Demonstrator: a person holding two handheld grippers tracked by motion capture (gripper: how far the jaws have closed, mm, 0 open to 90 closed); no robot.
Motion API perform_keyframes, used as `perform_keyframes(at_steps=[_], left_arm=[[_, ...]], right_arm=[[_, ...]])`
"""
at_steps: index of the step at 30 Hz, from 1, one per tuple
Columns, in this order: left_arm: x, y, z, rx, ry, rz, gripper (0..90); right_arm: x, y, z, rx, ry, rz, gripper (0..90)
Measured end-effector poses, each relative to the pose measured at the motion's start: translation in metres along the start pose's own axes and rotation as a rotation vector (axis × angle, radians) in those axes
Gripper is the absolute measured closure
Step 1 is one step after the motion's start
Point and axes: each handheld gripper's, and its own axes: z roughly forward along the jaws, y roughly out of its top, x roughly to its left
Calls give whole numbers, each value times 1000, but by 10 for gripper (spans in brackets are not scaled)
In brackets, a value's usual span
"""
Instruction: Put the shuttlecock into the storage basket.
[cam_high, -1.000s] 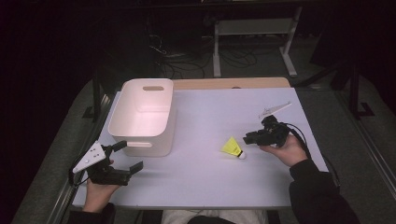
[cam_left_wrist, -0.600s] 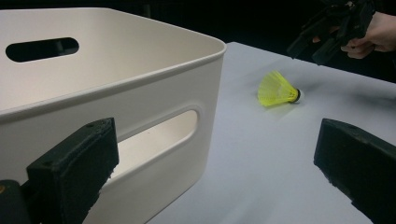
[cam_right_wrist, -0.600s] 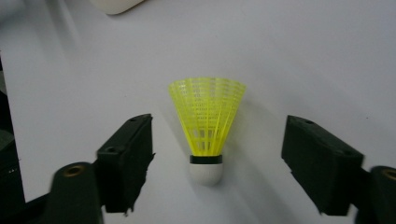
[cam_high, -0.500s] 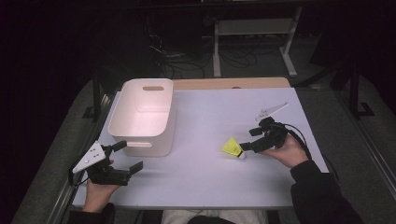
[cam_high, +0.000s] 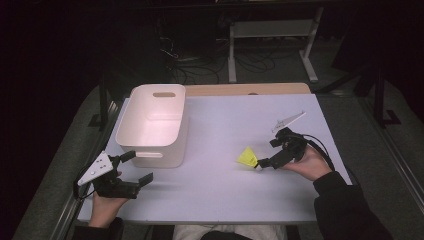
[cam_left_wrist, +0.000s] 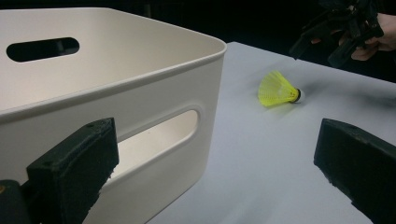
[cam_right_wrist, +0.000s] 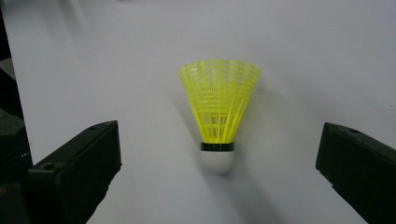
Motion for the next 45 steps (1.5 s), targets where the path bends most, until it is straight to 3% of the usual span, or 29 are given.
perform_keyframes(at_steps=[11, 21, 26, 35, 45], left_arm=[[0, 0, 0, 0, -2, 0, 0], [0, 0, 0, -1, -3, 0, 0], [0, 0, 0, -1, -3, 1, 0], [0, 0, 0, -1, -4, 1, 0], [0, 0, 0, 0, -4, 1, 0]], right_arm=[[3, -1, 14, 53, 9, -30, 0], [2, -4, 31, 137, 16, -38, 4], [2, -4, 35, 149, 24, -44, 16], [-1, -7, 44, 211, 7, -65, 183], [-4, -8, 45, 207, -11, -69, 332]])
